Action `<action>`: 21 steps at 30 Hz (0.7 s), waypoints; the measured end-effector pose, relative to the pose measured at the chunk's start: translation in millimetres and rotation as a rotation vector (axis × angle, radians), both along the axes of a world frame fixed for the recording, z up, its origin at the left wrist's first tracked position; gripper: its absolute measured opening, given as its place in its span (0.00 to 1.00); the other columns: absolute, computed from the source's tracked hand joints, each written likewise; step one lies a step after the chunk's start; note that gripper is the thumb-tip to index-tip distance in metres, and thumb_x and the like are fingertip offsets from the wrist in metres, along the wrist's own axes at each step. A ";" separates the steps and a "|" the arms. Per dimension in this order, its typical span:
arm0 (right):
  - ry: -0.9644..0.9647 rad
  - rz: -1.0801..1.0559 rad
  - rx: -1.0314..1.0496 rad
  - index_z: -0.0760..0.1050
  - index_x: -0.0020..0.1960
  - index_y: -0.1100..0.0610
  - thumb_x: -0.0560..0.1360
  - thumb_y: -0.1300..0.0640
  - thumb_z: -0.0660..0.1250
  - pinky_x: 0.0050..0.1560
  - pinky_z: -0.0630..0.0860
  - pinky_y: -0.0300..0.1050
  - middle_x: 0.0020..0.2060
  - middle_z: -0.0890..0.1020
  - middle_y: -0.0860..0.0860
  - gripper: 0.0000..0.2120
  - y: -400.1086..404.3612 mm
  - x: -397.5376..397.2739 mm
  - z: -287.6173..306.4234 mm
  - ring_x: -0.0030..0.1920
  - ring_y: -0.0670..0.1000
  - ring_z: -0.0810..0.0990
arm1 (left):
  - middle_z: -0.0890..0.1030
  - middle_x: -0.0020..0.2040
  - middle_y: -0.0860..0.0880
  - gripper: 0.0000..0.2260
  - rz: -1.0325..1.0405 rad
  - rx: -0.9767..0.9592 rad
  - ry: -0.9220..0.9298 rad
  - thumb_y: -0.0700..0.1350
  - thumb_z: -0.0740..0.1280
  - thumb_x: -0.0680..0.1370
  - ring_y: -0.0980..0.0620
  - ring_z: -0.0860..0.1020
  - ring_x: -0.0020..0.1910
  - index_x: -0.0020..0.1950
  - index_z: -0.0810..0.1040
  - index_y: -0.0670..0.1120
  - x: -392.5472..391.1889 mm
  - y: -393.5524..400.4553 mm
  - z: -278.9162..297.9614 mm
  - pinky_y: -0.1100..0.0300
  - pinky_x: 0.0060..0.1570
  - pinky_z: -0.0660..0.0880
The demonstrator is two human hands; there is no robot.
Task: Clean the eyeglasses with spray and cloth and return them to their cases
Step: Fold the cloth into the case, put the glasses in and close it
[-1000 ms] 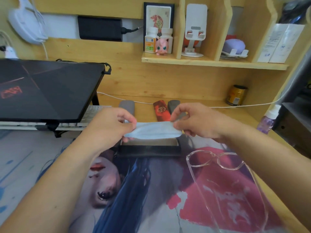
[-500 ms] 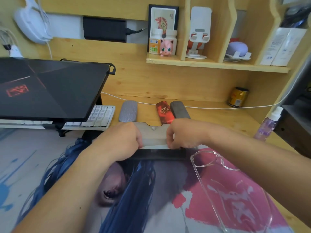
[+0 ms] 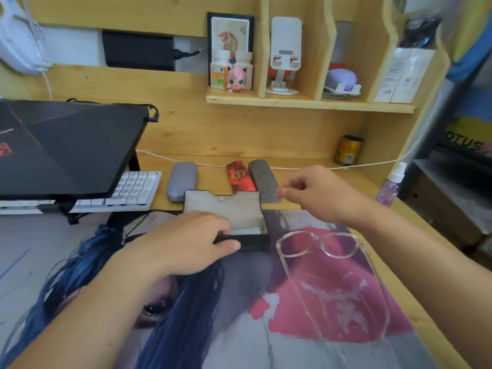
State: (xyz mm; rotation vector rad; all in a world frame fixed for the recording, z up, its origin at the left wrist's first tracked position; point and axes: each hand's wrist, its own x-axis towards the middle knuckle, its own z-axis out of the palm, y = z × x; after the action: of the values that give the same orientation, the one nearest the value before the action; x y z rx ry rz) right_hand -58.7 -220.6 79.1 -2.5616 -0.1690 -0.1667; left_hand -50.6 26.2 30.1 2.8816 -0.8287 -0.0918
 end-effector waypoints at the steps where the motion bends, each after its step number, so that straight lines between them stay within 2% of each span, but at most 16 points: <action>1: -0.059 -0.049 0.077 0.84 0.46 0.51 0.80 0.54 0.67 0.30 0.68 0.32 0.32 0.80 0.47 0.08 -16.8 -9.3 -0.6 0.30 0.41 0.73 | 0.77 0.43 0.57 0.17 0.014 -0.017 0.006 0.67 0.58 0.79 0.58 0.75 0.44 0.43 0.72 0.56 -0.1 -1.6 0.2 0.57 0.37 0.67; 3: -0.177 -0.175 0.182 0.83 0.49 0.50 0.81 0.57 0.65 0.31 0.70 0.32 0.34 0.79 0.47 0.08 -51.9 -28.7 -10.5 0.31 0.41 0.74 | 0.76 0.43 0.57 0.19 0.022 -0.037 -0.034 0.68 0.55 0.79 0.58 0.74 0.44 0.44 0.73 0.56 -2.1 -5.4 -1.4 0.57 0.37 0.68; 5: -0.238 -0.286 0.156 0.80 0.51 0.49 0.81 0.60 0.64 0.34 0.72 0.31 0.38 0.80 0.46 0.09 -79.0 -46.7 -29.4 0.35 0.43 0.77 | 0.74 0.45 0.59 0.16 0.000 -0.085 -0.195 0.67 0.56 0.79 0.57 0.73 0.48 0.48 0.74 0.56 -5.7 -12.6 -4.5 0.55 0.43 0.72; 7: -0.245 -0.295 0.092 0.78 0.51 0.51 0.80 0.65 0.65 0.38 0.72 0.31 0.43 0.79 0.46 0.09 -97.7 -62.7 -48.7 0.39 0.44 0.77 | 0.74 0.48 0.60 0.08 -0.098 -0.234 -0.368 0.59 0.65 0.79 0.55 0.72 0.52 0.54 0.75 0.56 -7.7 -22.0 -9.3 0.54 0.46 0.73; 10: -0.158 -0.186 0.194 0.74 0.48 0.52 0.75 0.70 0.69 0.45 0.75 0.35 0.43 0.79 0.47 0.14 -114.7 -81.8 -67.6 0.42 0.47 0.80 | 0.75 0.51 0.60 0.12 -0.250 -0.332 -0.384 0.46 0.74 0.76 0.54 0.71 0.54 0.57 0.77 0.55 -8.5 -35.1 -17.9 0.56 0.50 0.71; 13: -0.078 -0.007 0.300 0.75 0.50 0.54 0.73 0.73 0.72 0.49 0.79 0.47 0.45 0.78 0.50 0.15 -116.7 -93.7 -74.5 0.45 0.51 0.81 | 0.76 0.53 0.60 0.14 -0.338 -0.356 -0.362 0.47 0.75 0.75 0.56 0.71 0.54 0.59 0.79 0.55 -9.8 -39.6 -28.1 0.58 0.55 0.67; 16: -0.102 0.034 0.336 0.80 0.44 0.57 0.71 0.72 0.74 0.50 0.78 0.43 0.48 0.78 0.53 0.11 -110.5 -94.8 -73.2 0.47 0.51 0.80 | 0.79 0.49 0.60 0.05 -0.403 -0.394 -0.431 0.51 0.69 0.79 0.56 0.75 0.51 0.54 0.83 0.55 -9.3 -41.8 -31.1 0.61 0.54 0.65; 18: -0.150 0.022 0.412 0.82 0.41 0.59 0.70 0.72 0.75 0.50 0.77 0.39 0.46 0.81 0.53 0.10 -106.4 -92.6 -70.1 0.47 0.51 0.81 | 0.79 0.46 0.61 0.09 -0.409 -0.435 -0.454 0.53 0.64 0.80 0.57 0.76 0.49 0.49 0.84 0.54 -9.9 -44.0 -30.1 0.61 0.52 0.65; 21: -0.201 -0.036 0.575 0.82 0.40 0.64 0.69 0.72 0.75 0.46 0.77 0.37 0.40 0.83 0.51 0.05 -101.3 -89.4 -65.0 0.41 0.49 0.81 | 0.80 0.46 0.60 0.06 -0.383 -0.504 -0.427 0.50 0.66 0.80 0.58 0.77 0.49 0.49 0.83 0.53 -12.4 -47.0 -28.5 0.58 0.54 0.68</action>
State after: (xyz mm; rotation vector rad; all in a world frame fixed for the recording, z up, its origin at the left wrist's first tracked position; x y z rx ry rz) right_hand -148.1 -321.9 14.1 -1.9733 -0.1270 -0.4218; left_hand -63.1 -20.7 1.6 2.2644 -1.2523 0.6192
